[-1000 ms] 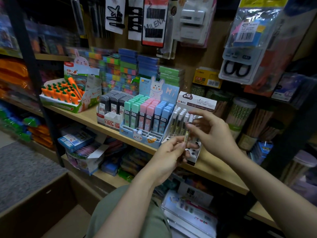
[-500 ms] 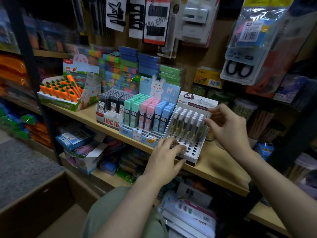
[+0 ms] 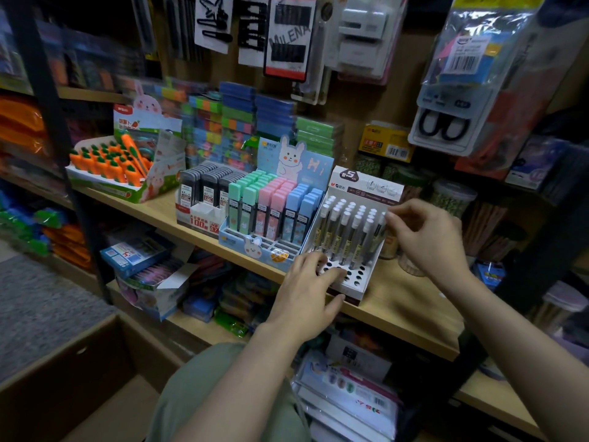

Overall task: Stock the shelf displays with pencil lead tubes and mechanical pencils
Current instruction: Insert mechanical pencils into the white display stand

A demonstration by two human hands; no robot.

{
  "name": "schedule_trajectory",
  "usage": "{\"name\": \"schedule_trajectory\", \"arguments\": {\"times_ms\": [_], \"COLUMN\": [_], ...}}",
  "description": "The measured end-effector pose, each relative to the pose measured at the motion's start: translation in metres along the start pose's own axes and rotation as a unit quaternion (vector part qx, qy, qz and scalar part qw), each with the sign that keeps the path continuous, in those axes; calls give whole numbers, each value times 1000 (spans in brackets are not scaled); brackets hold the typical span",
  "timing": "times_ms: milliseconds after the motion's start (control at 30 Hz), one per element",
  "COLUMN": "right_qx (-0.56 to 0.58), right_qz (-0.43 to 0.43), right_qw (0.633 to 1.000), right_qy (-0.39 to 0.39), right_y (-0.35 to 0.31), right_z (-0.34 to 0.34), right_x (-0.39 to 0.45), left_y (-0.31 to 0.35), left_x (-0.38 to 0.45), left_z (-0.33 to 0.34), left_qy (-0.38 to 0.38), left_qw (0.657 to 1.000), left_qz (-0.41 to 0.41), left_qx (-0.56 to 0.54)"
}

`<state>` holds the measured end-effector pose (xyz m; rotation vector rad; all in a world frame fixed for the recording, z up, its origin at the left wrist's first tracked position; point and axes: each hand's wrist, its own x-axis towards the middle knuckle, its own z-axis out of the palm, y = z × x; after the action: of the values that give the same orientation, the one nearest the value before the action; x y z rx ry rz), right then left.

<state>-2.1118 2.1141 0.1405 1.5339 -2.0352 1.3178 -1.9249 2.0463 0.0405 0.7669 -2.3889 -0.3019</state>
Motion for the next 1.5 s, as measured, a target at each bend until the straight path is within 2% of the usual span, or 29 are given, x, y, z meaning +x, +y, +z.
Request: {"name": "schedule_trajectory", "arguments": {"times_ms": [233,400,567,700,767,867,933,1000,1100,1267,1500], "right_qx": [-41,-59,-31,-40,-47,-56,-63,-95,-148,-150,-186], "right_qz": [-14,-1,15,48,1,-124,-161,-163,-155,-152,-161], "right_qw": [999,998,999,997,998,989,978,965,952,954,930], "right_qy": [23,-18,-18,-45,-37,-51,-118,-185,-218,-211,-273], "right_y": [5,4,6,3,1,-3,-10,-15,-14,-14,-17], "right_z": [9,14,14,8,1,-5,-3,4,16,14,10], "right_x": [5,7,3,5,0,-3,-1,-2,-10,-2,0], "left_y": [-1,-1,1,13,15,15,16,14,2,0,0], "left_x": [-1,0,-1,4,17,48,70,83,85,91,89], "left_z": [0,0,-1,-14,-29,-59,-75,-79,-73,-74,-74], "left_qy": [-2,-1,-10,14,76,123,85,-5,-91,-79,-118], "left_qw": [1000,1000,1000,993,987,990,994,992,981,984,981], "left_qz": [-1,-5,-15,-49,-53,5,61,106,130,140,132], "left_qx": [-10,-5,-18,-105,-129,-65,-3,67,115,72,74]}}
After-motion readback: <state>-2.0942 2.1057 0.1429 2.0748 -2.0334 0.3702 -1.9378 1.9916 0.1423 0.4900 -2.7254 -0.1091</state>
